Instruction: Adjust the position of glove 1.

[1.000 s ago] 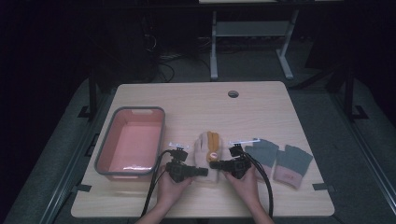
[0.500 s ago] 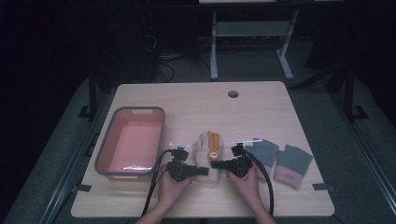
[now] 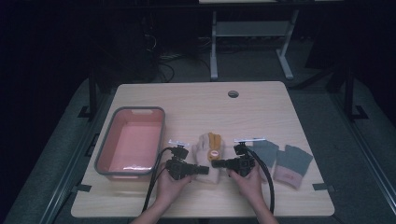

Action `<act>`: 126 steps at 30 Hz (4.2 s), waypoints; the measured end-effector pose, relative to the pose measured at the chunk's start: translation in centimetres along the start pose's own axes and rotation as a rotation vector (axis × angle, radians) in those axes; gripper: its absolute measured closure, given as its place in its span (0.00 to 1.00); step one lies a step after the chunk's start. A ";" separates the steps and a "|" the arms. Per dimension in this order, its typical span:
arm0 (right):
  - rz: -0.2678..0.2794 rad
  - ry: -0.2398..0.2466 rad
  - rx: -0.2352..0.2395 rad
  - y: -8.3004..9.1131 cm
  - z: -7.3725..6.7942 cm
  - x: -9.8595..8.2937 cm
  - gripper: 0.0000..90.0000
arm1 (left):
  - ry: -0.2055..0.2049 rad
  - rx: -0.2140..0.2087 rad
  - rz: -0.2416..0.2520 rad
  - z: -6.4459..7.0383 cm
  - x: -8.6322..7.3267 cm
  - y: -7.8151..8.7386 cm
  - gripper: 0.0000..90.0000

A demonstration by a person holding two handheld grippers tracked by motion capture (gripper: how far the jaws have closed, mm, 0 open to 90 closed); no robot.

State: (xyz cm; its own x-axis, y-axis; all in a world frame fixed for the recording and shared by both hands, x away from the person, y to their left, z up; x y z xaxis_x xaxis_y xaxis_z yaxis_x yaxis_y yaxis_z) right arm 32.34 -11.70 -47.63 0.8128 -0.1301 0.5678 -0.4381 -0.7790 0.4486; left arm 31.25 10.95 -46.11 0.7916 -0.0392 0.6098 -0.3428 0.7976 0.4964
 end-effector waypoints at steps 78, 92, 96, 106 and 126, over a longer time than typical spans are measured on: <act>0.014 0.081 0.125 0.3 -9.6 9.7 0.90 | -0.037 -0.096 0.114 1.2 9.1 9.8 0.76; 0.005 0.096 0.162 -1.1 -12.2 11.6 0.90 | -0.036 -0.086 0.145 1.0 10.8 12.8 0.76; 0.006 0.109 0.162 -1.2 -12.9 12.0 0.90 | -0.041 -0.085 0.152 1.1 11.1 13.4 0.76; -0.018 0.121 0.179 -2.4 -14.0 12.7 0.90 | -0.037 -0.071 0.167 0.5 11.4 15.0 0.76; -0.051 0.157 0.180 -4.6 -16.2 13.5 0.90 | -0.021 -0.060 0.192 -0.8 11.6 17.5 0.76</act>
State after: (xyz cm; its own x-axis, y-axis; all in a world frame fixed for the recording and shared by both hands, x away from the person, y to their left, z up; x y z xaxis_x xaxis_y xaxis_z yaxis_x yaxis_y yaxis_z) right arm 39.15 0.06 -30.85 0.7561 -0.0019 0.6545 -0.3111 -0.8809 0.3567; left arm 34.82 24.90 -30.85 0.7037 0.1048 0.7027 -0.4551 0.8261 0.3325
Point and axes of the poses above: each handheld gripper's, and its own axes: y roughly backward along the jaws, x roughly out of its top, z roughly to its right, the point moved 1 cm from there along -y, roughly forward along the jaws, and after that the axes turned 12 degrees about z, right-handed, at the moved point
